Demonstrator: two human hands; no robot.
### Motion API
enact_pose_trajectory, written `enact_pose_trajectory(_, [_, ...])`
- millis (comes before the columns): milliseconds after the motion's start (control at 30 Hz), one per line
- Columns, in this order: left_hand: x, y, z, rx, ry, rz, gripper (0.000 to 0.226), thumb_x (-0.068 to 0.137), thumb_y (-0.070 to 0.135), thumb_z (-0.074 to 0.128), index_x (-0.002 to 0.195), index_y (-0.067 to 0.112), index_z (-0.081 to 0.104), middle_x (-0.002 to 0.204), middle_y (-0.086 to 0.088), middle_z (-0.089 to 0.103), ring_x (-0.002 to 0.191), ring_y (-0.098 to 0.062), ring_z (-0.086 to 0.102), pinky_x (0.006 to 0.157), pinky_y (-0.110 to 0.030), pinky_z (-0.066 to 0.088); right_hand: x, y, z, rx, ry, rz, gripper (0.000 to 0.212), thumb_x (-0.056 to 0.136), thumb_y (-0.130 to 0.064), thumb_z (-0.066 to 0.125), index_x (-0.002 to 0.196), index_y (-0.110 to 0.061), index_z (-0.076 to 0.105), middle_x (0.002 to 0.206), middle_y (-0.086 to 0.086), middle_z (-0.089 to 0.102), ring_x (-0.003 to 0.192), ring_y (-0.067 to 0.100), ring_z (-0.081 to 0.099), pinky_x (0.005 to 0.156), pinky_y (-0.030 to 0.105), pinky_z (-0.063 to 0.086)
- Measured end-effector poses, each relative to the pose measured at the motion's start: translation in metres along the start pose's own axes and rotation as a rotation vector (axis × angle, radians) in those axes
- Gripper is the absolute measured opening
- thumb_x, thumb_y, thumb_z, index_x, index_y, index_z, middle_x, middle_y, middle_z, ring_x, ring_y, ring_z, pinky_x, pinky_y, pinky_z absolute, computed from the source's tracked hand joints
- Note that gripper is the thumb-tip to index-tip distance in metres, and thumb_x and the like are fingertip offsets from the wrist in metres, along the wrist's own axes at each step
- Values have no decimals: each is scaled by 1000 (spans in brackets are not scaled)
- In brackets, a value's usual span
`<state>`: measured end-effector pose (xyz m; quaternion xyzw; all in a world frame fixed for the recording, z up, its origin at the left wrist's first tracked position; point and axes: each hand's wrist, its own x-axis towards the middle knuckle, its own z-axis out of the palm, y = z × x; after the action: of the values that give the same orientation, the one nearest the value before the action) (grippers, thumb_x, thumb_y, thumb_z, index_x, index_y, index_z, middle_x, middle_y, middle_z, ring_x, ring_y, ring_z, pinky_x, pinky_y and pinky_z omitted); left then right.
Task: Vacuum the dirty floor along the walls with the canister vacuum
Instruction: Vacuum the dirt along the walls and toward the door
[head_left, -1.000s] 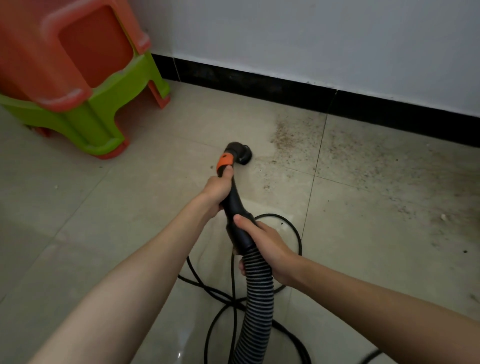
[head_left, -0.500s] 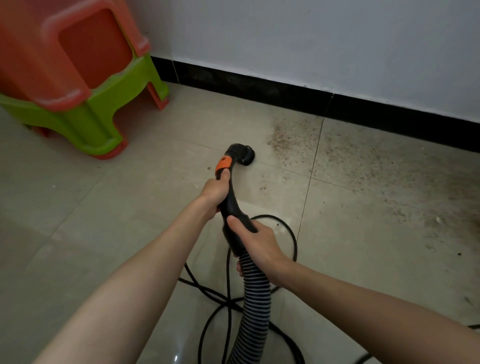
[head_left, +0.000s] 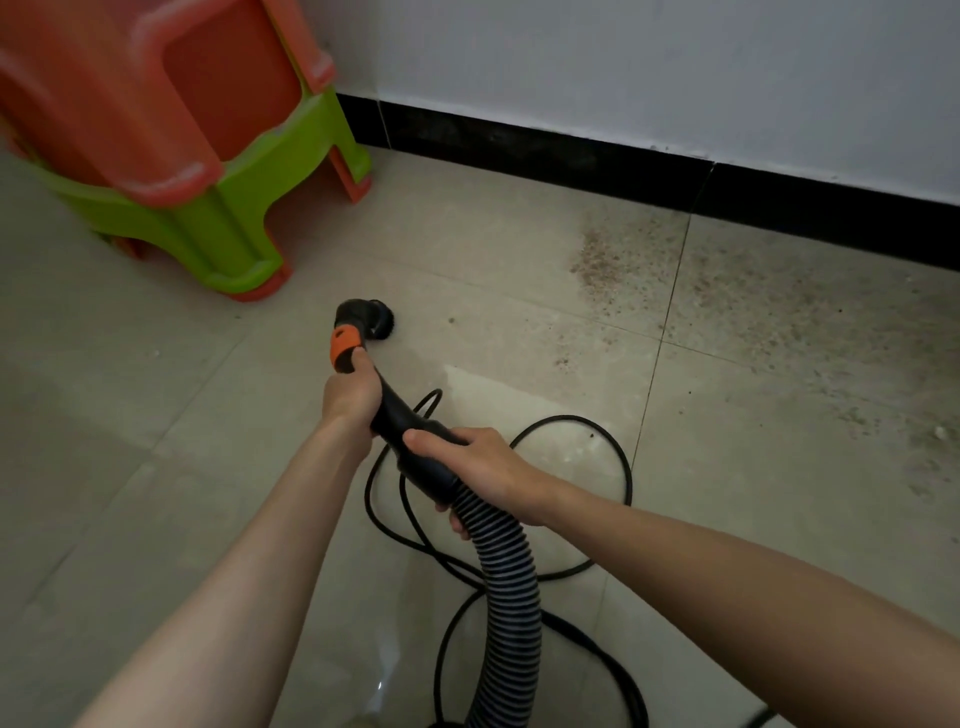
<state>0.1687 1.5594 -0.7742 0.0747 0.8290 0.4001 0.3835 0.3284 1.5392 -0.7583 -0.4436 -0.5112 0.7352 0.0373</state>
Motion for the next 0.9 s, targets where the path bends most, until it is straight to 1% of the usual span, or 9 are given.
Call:
enact_pose_trajectory(67, [-6,-3,4,-2,-23,-7,53,100,42,35,132,0,40,121,-19,55,111,-34,56,96,-43,47,-7,5,-5,1,16,3,52,90,-51,61,114,-6,54,74,13,59,42,18,55,41,24,49])
enact_pose_trajectory(200, [-26,0,27,-22,-147,10,45,100,42,35,121,3,45,101,-13,58,91,-28,59,81,-37,49,-24,15,-17,28,103,3,52,90,-50,59,112,-3,54,73,13,59,42,18,56,43,26,51])
enact_pose_trajectory(300, [-41,3,47,-7,-225,-1,45,100,43,36,120,4,45,106,-12,56,99,-29,57,82,-38,49,-37,24,-28,116,157,2,51,90,-49,60,109,-2,54,68,13,60,43,21,56,43,28,51])
enact_pose_trajectory(400, [-52,3,64,-4,-301,-21,38,100,43,37,111,7,43,98,-9,54,96,-27,55,84,-38,49,-51,33,-34,165,216,1,46,90,-48,60,106,-6,55,72,14,61,45,23,57,44,28,52])
enact_pose_trajectory(500, [-62,1,78,28,-371,-9,44,100,44,36,116,4,44,93,-8,53,95,-26,55,86,-38,50,-61,41,-39,189,271,12,42,90,-46,60,105,-8,54,79,14,61,46,23,59,45,29,53])
enact_pose_trajectory(733, [-77,9,100,37,-542,-21,52,100,44,36,126,-1,44,83,-6,52,72,-18,52,74,-33,46,-67,48,-43,189,412,-8,28,93,-43,57,99,-16,53,89,12,62,52,20,61,47,28,52])
enact_pose_trajectory(767, [-77,10,101,50,-548,-11,53,100,44,36,126,-1,44,83,-6,52,72,-18,52,73,-32,46,-66,48,-42,176,421,-17,27,93,-43,57,99,-17,53,91,11,62,58,21,63,50,30,54])
enact_pose_trajectory(833, [-76,9,100,85,-546,15,52,100,44,35,125,-1,45,84,-6,52,73,-18,52,69,-31,46,-62,47,-45,102,413,-33,30,93,-46,57,104,-18,56,97,7,65,77,22,67,70,38,60])
enact_pose_trajectory(900, [-74,5,96,108,-529,35,53,100,44,35,124,-2,47,83,-7,53,73,-19,53,65,-29,47,-58,43,-49,45,378,-27,35,93,-45,57,110,-15,59,99,4,66,87,18,66,81,35,57])
